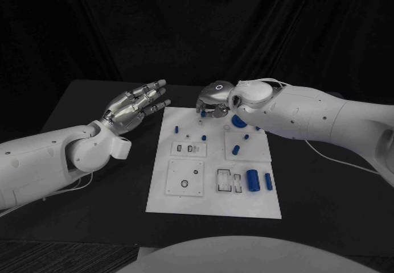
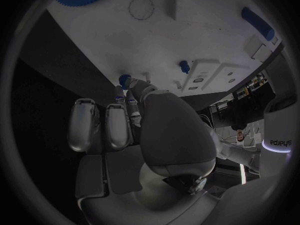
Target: Assemble the parts on the task board
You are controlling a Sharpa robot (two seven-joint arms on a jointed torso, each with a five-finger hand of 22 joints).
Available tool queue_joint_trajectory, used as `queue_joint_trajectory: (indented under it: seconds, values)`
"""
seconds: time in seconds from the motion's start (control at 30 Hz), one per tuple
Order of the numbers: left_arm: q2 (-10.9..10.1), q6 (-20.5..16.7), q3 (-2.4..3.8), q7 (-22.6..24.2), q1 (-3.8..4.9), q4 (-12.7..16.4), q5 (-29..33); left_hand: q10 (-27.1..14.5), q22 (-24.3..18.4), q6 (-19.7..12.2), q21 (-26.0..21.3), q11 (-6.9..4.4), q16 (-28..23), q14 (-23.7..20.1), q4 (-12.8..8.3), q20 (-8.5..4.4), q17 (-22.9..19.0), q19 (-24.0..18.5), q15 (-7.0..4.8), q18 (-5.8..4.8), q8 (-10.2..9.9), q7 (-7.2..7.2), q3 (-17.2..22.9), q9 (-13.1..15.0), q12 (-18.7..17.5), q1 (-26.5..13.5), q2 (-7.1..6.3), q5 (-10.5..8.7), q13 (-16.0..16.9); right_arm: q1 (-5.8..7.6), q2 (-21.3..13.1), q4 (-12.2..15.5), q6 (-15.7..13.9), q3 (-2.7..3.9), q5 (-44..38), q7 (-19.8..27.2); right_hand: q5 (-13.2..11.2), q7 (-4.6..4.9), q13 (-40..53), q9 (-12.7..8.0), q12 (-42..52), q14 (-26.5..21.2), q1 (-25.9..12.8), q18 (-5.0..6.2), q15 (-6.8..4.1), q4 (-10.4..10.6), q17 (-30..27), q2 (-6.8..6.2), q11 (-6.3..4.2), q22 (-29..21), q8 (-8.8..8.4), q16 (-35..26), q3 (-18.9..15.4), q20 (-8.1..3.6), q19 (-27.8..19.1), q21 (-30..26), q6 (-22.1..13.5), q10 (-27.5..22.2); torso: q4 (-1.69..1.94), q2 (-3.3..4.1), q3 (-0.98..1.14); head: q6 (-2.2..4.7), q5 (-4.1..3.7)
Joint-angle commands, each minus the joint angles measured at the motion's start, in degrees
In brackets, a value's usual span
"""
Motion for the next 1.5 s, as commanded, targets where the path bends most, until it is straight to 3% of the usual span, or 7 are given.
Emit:
queue_joint_trajectory:
  seconds: [0.03, 0.7, 0.8, 0.87, 0.9, 0.97, 1.5]
  values:
    - [0.13, 0.88, 0.06, 0.43, 0.11, -0.06, 0.09, -0.19, 0.06, 0.16, -0.24, 0.34, 0.13, 0.11, -0.12, 0.21, -0.01, -0.22, -0.09, 0.61, 0.34, -0.17, 0.34, 0.06, 0.23, 0.39, 0.23, 0.35, 0.05, -0.13, -0.01, -0.19, 0.15, 0.02, -0.22, -1.66, -0.31, -0.91, -0.2, -0.69, -0.59, -0.47, -0.7, 0.44, 0.26, -0.07, -0.65, -0.28, 0.23, -0.38, -0.35, -0.51, 0.36, 0.08, -0.72, -0.56, -3.06, -3.26, 0.01, 0.01, -0.04, -0.01, 0.01]
    - [0.24, 1.07, 0.06, 0.37, 0.1, -0.55, 0.09, -0.23, 0.06, 0.11, -0.25, 0.34, 0.1, 0.08, -0.16, 0.22, -0.02, -0.24, -0.08, 0.6, 0.33, -0.17, 0.55, 0.05, 0.21, 0.43, 0.37, 0.36, 0.04, 1.88, -8.96, 8.54, -8.3, 0.02, 0.0, -2.79, -0.08, -0.99, 0.81, -2.4, 2.33, -2.68, -0.93, 1.45, 0.43, -0.68, -6.01, 0.9, 0.46, -3.53, 0.11, -4.02, -1.36, 0.45, -3.5, -4.44, -5.8, -4.27, -0.04, -0.03, 0.0, 0.88, 0.13]
    - [0.11, 1.07, 0.06, 0.27, 0.1, -0.6, 0.09, -0.23, 0.06, 0.11, -0.25, 0.34, 0.1, 0.08, -0.16, 0.22, -0.02, -0.24, -0.08, 0.6, 0.33, -0.17, 0.55, 0.05, 0.21, 0.43, 0.37, 0.36, 0.04, 2.38, -13.07, 12.13, -8.51, 0.01, 1.19, -2.78, -0.44, 0.44, 9.71, -2.83, 17.11, -2.81, -1.51, 3.14, -2.04, -1.41, -7.26, -0.09, -2.73, -8.85, 0.15, -4.99, -4.58, -1.72, -6.67, -9.55, -5.85, 9.38, -0.08, -0.04, -0.01, 0.98, -0.08]
    - [0.05, 1.08, 0.05, 0.2, 0.09, -0.63, 0.09, -0.23, 0.06, 0.11, -0.25, 0.34, 0.1, 0.08, -0.16, 0.22, -0.02, -0.24, -0.08, 0.6, 0.33, -0.17, 0.55, 0.05, 0.21, 0.43, 0.37, 0.36, 0.04, 2.48, -14.8, 13.29, -8.14, 0.01, 1.94, -3.08, -1.16, -0.57, 40.49, -3.24, 48.15, -2.55, -1.54, 3.86, -2.83, -1.77, -7.08, 0.57, -2.86, -10.16, 0.33, -5.22, -7.49, -3.63, -6.34, -11.32, -5.74, 3.41, -0.07, -0.04, -0.01, 1.07, -0.18]
    - [0.02, 1.1, 0.05, 0.19, 0.09, -0.64, 0.09, -0.23, 0.06, 0.11, -0.25, 0.34, 0.1, 0.08, -0.16, 0.22, -0.02, -0.24, -0.08, 0.6, 0.33, -0.17, 0.55, 0.05, 0.21, 0.43, 0.37, 0.36, 0.04, 2.51, -15.62, 13.78, -7.88, 0.0, 2.62, -3.38, -2.47, 1.47, 77.04, -3.35, 80.92, 2.23, -2.88, 1.09, -2.39, 0.19, 8.88, 3.78, -5.49, -4.93, -0.15, 4.22, -8.2, -3.58, -2.08, -6.59, -5.75, 20.6, -0.05, -0.06, -0.01, 1.14, -0.17]
    - [-0.08, 1.17, 0.05, 0.18, 0.08, -0.61, 0.09, -0.23, 0.06, 0.13, -0.25, 0.34, 0.14, 0.1, -0.19, 0.22, -0.01, -0.23, -0.07, 0.6, 0.34, -0.17, 0.61, 0.06, 0.23, 0.45, 0.4, 0.36, 0.04, 2.54, -17.35, 14.77, -6.97, 0.0, 4.87, -4.38, -5.09, 1.58, 86.1, -2.7, 85.86, 5.21, -6.0, 0.23, -2.61, 2.02, 19.31, 2.2, -3.78, -0.36, 1.06, 9.31, -10.52, -2.93, 0.67, -2.5, -3.39, 30.52, -0.04, -0.06, -0.01, 1.2, -0.14]
    - [-0.12, 2.2, 0.04, 1.12, -0.13, -0.81, 0.08, -0.14, 0.11, 0.65, -0.18, 0.27, 0.41, 0.31, -0.51, 0.27, 0.09, -0.07, 0.63, 0.64, 0.52, -0.2, 1.46, 0.13, 0.51, 0.63, 0.65, 0.5, 0.09, 0.09, -21.99, 14.93, 0.68, -0.02, 10.92, -10.94, -4.19, 2.32, 86.1, -0.87, 85.86, 6.63, -14.52, -1.96, -1.03, 10.21, 23.9, 2.09, -3.13, 9.68, 0.28, 11.47, -15.84, -1.02, 6.35, 6.55, -5.11, 30.52, -0.64, -0.83, -0.18, 0.32, -0.47]
